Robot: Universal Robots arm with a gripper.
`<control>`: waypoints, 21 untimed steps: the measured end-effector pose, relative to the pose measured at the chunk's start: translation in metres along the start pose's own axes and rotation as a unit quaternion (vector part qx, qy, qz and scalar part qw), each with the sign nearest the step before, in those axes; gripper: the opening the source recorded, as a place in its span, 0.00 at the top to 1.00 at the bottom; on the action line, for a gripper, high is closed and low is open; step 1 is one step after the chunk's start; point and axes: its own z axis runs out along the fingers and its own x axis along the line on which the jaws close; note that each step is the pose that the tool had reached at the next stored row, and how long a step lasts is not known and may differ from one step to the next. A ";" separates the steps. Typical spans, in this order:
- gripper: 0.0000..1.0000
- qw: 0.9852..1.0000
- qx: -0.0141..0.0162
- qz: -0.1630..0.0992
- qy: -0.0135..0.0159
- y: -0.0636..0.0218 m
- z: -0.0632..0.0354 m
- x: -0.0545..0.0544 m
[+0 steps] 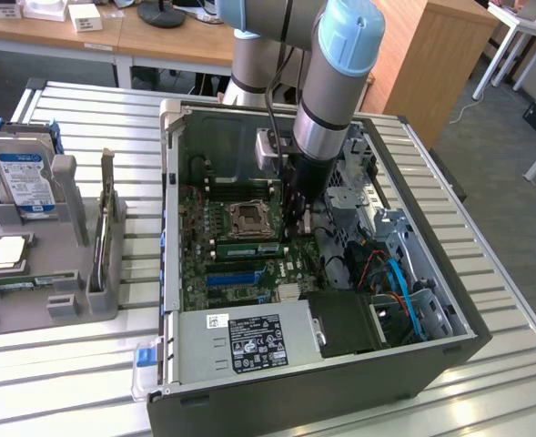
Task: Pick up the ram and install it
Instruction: 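Press down the ram until it locks into place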
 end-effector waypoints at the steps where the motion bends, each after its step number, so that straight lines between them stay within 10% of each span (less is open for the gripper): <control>1: 0.89 1.000 0.000 0.000 0.000 -0.0001 0.0001 0.000; 21: 0.89 1.000 0.000 0.000 0.000 0.0000 0.0025 -0.003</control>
